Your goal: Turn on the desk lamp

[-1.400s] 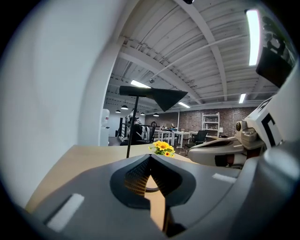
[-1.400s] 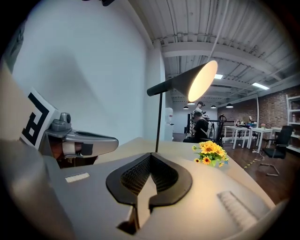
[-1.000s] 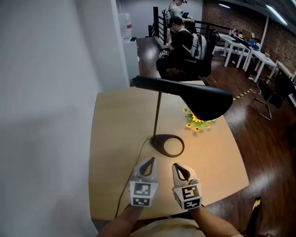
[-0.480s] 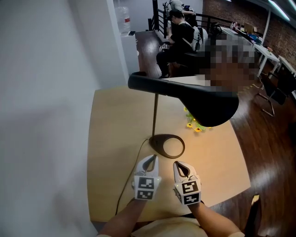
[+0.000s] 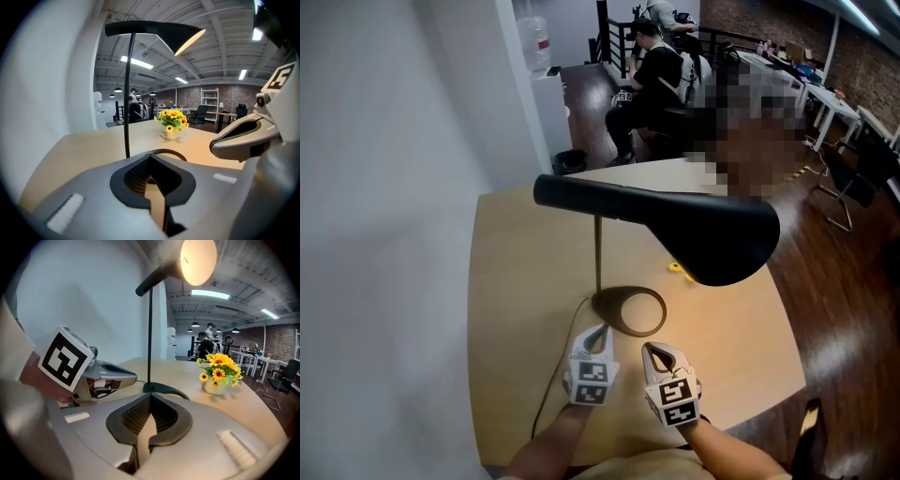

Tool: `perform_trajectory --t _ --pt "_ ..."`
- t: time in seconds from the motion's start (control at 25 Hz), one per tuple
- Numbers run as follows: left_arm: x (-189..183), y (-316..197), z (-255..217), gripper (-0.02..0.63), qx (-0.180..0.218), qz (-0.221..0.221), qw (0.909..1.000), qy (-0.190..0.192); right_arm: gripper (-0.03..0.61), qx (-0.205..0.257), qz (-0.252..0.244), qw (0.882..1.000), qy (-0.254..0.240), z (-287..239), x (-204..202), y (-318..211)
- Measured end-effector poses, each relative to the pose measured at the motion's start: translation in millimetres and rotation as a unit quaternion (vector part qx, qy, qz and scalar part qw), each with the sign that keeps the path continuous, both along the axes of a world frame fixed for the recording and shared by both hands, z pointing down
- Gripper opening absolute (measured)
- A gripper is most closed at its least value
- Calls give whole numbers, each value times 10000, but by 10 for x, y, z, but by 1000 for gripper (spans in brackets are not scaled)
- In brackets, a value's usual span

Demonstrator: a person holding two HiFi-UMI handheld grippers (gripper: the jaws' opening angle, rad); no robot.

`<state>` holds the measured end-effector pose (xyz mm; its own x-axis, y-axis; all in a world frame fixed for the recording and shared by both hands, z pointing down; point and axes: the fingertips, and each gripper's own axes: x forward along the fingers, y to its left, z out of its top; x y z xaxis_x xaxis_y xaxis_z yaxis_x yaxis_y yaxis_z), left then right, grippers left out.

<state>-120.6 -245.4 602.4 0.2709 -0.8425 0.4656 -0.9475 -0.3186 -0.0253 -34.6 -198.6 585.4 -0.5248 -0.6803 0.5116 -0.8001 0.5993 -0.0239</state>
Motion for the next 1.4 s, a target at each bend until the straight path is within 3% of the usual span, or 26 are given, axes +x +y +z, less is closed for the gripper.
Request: perform_trajectory --t 0.76,1.4 --pt "-40 -664 522 -6 -411 175 9981 -431 -2 -87 -125 9999 17 17 -1 -168" --pt "-44 -783 683 -6 -527 190 9977 -392 -2 -170 -225 9996 22 -3 13 -83"
